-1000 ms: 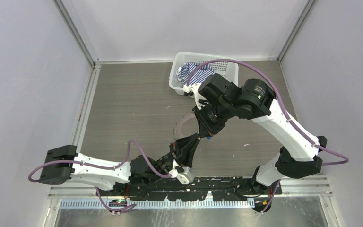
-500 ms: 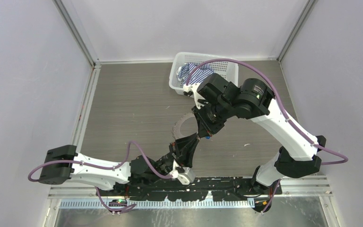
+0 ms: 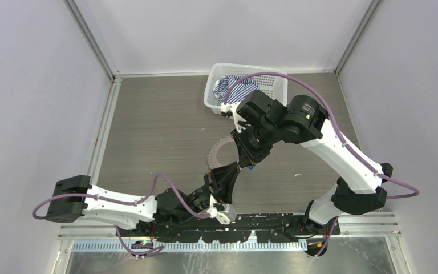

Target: Remove the keys from the keyring

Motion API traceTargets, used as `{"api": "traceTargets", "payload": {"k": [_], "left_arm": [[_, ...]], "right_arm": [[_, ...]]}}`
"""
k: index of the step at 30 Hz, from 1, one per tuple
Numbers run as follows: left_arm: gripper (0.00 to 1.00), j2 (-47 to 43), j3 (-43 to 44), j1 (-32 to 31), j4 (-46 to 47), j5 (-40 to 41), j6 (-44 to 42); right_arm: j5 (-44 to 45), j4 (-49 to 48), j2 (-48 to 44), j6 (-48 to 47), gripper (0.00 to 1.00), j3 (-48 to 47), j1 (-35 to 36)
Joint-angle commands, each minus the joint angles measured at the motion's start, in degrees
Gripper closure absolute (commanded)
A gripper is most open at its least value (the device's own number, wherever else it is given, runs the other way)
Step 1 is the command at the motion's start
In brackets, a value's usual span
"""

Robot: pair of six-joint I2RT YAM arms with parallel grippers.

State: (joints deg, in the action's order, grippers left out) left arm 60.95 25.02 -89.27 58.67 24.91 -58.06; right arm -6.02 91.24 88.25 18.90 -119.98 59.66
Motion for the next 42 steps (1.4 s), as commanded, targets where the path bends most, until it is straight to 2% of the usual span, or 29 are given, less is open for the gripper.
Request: {"api": "traceTargets", "payload": {"k": [1,16,30,42], "left_arm": [[1.00,-2.3,2.6,-1.0,4.1,-2.8,-2.2],[1.00,-2.9,2.8,-1.0,3.7,-1.7,-2.3],[1.00,-4.1,-0.1,-0.9,11.6,3.9,5.9],[1.00,-3.9,0.0,-0.1,14.2,9.0,12.6]], "right_arm": [[0.4,-0.1,-0.9,0.5,0.99,1.3,-0.2],[2.1,-0.4,-1.9,2.6,0.99,3.0,-0.2],[4.7,-5.4,-4.8,1.8,0.99,1.4,-0.2],[3.3,-7.9,-6.6,1.4,0.99,1.8,-0.2]]}}
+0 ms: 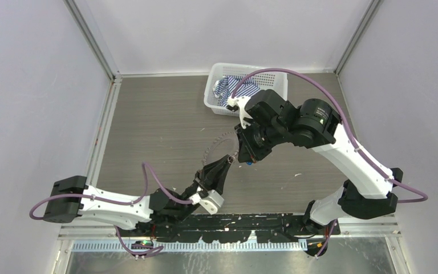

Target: Remove the keys from the keyring

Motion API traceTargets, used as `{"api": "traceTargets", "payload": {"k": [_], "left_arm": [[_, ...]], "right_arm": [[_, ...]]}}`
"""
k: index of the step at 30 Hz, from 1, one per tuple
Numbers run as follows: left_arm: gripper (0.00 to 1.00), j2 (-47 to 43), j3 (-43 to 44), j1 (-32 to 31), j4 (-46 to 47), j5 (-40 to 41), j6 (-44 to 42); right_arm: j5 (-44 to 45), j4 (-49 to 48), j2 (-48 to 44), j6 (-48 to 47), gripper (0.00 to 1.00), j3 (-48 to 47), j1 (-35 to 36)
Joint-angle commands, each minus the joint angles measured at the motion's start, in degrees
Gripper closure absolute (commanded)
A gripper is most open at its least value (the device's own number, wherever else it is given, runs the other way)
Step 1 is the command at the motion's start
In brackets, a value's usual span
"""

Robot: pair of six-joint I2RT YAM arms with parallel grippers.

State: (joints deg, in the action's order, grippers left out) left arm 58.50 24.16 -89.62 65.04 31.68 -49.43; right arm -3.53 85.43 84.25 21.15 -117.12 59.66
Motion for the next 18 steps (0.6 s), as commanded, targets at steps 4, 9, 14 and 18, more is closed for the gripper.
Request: {"api": "traceTargets", "payload": {"k": [4,9,14,18], "left_arm": [[1.00,-1.8,1.5,1.1,7.0,3.6,8.7],[1.00,-3.7,3.6,2.4,0.0,3.5,17.5],[1.00,-7.5,3.3,6.2,-4.7,1.5,28.9],[1.00,-10.7,2.6,10.7,-9.7,-4.1,37.8]], "right_arm": [[-0.5,-3.4,-3.1,-1.2,0.99,-1.0,-0.2],[-3.1,-5.4,-3.1,-1.8,0.99,-0.7,0.0],[-4.0,-6.4,-3.0,-2.5,0.99,-0.7,0.2],[-5.2,-7.2,-2.8,-3.1,0.99,-0.7,0.4]]}}
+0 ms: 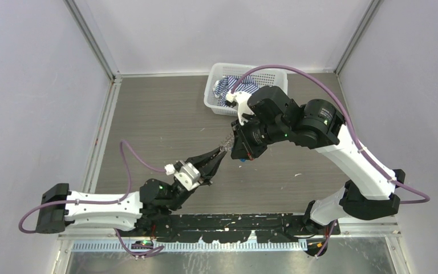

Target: Remove the keys from the keyring

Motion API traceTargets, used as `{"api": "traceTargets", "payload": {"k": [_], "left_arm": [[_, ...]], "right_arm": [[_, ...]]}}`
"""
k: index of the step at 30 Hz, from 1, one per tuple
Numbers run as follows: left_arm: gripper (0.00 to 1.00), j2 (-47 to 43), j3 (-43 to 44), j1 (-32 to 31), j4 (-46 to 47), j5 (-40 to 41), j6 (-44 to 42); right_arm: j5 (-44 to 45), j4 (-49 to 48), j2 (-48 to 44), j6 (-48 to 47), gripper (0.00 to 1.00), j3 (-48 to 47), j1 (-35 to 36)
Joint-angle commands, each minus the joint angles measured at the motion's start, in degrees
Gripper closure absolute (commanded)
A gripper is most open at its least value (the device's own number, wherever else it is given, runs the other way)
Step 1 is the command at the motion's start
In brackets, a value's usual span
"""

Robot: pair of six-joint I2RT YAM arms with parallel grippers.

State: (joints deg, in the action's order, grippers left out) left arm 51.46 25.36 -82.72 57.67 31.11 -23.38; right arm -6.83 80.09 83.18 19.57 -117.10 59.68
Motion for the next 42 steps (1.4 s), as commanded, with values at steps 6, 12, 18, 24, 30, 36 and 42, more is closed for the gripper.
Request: {"api": "traceTargets", "payload": {"k": [6,12,18,24,30,36,42], "left_arm": [[1.00,-4.7,1.9,6.1,-6.4,-9.4,15.6],[1.00,-5.1,3.0,7.4,-8.5,-10.9,18.3],[1.00,-5.5,3.7,9.3,-10.0,-12.3,22.2],[1.00,-5.7,4.3,9.9,-10.8,-13.8,23.0],[1.00,-5.9,4.3,10.1,-11.0,-13.5,23.0],[1.00,-5.9,4.7,10.3,-12.0,-13.3,23.0],[0.99,-4.4,4.1,10.4,-12.9,-15.2,22.3]], "right_arm": [[-3.1,-3.4,-0.8,-2.6,0.99,-0.9,0.9],[-3.8,-3.5,-0.6,-3.2,0.99,-0.3,1.2],[-4.4,-3.1,-0.6,-3.3,0.99,1.9,1.6],[-4.0,-4.0,-1.3,-3.4,0.99,4.4,2.0],[-4.4,-4.8,-1.4,-3.3,0.99,6.9,2.7],[-3.0,-3.3,-0.4,-3.7,0.99,7.0,3.0],[3.2,0.0,0.7,-4.2,0.99,1.0,3.0]]}}
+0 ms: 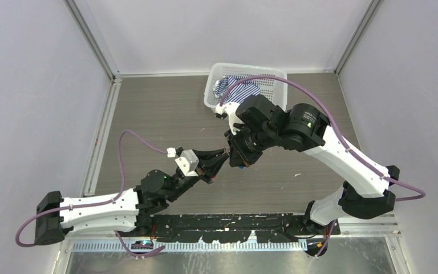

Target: Remove the keys from the keyring

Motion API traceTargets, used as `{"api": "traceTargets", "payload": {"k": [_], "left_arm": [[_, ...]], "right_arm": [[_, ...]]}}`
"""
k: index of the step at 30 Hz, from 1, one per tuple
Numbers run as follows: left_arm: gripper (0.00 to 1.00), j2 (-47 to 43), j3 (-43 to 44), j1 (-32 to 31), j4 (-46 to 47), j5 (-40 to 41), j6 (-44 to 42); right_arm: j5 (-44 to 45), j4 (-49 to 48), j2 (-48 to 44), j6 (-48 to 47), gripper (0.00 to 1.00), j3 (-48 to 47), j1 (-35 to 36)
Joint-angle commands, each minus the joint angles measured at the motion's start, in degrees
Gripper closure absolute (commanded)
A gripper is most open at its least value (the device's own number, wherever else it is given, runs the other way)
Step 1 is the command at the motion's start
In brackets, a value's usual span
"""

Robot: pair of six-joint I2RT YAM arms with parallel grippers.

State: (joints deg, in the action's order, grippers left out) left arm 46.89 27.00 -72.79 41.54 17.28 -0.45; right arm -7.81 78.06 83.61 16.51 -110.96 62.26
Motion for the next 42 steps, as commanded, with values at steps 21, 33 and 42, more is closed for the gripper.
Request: {"api": "traceTargets", "payload": {"k": [21,33,42], "left_arm": [[0.49,5.2,2.2,0.4,3.6,-12.8,-10.6],[0.47,9.7,-3.2,0.4,8.5,-10.6,-14.0],[0.46,16.3,-12.1,0.3,18.3,-10.0,-16.5]], "right_arm": [[3.5,0.9,-1.8,-1.9,0.99,-5.0,0.5],[2.8,-8.8,-8.0,-3.2,0.99,10.3,0.4],[2.2,-18.6,-10.9,-3.9,0.99,26.8,0.4]]}}
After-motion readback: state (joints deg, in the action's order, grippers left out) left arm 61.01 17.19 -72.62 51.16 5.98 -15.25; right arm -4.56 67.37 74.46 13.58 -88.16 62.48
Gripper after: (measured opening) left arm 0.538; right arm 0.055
